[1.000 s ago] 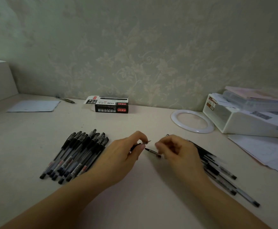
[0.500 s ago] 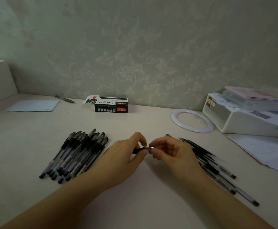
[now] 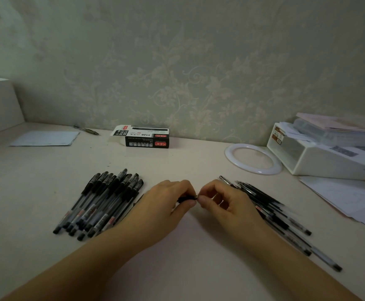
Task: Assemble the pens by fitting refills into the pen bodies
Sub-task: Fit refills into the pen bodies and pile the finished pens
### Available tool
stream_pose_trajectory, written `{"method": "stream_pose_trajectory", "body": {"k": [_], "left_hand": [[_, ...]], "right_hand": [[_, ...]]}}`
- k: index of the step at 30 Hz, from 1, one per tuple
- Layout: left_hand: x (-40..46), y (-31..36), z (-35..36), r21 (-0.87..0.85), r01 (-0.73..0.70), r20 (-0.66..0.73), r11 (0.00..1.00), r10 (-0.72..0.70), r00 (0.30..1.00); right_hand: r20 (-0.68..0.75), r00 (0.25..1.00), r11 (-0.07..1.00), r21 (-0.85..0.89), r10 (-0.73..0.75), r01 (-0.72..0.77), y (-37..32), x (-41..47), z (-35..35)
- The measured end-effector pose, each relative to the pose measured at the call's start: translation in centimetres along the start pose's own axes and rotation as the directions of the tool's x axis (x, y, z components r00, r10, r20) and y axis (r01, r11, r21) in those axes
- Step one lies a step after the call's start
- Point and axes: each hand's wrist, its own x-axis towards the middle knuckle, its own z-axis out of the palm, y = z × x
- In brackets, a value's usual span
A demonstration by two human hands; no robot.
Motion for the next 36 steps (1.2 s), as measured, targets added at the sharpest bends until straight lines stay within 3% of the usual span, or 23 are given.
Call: {"method": "stream_pose_trajectory", "body": {"k": [6, 13, 19, 21, 23, 26, 36], "left_hand": [[0.0, 0.2, 0.1, -0.003, 0.002, 0.013, 1.000, -0.002, 1.000], [0.0, 0.4, -0.2, -0.020, -0.036, -0.024, 0.999, 0.035, 0.999], [0.2, 0.5, -0.3, 0.011, -0.039, -0.090, 0.999, 0.040, 0.995], [0.2, 0.3, -0.3, 0.017, -0.001, -0.120, 1.000, 0.003, 0.993], [0.2, -0.2, -0.2, 0.033, 0.053, -0.122, 0.998, -0.049, 0.991], [0.0, -0.9, -0.1, 0.052, 0.133, -0.104, 0.990, -0.127, 0.986], [-0.1, -1.4, -0.3, 0.085, 0.159, -0.027, 0.984, -0.158, 0.987]], "right_hand": [[-0.040, 0.999, 0.999, -0.019, 0.026, -0.027, -0.2, 0.0, 0.2], [0.024, 0.999, 0.999, 0.015, -0.033, 0.033, -0.4, -0.1, 0.1], [-0.031, 0.999, 0.997, 0.069, 0.037, -0.035, -0.5, 0.2, 0.5], [-0.136, 0.989, 0.998, 0.025, 0.057, -0.054, -0.2, 0.3, 0.3], [-0.178, 0.981, 0.983, -0.151, 0.075, -0.102, 0.5, 0.6, 0.0], [-0.071, 0.994, 0.920, -0.378, 0.080, -0.101, 1.3, 0.4, 0.4], [-0.070, 0.997, 0.968, -0.250, -0.011, -0.007, 1.1, 0.3, 0.2]]}}
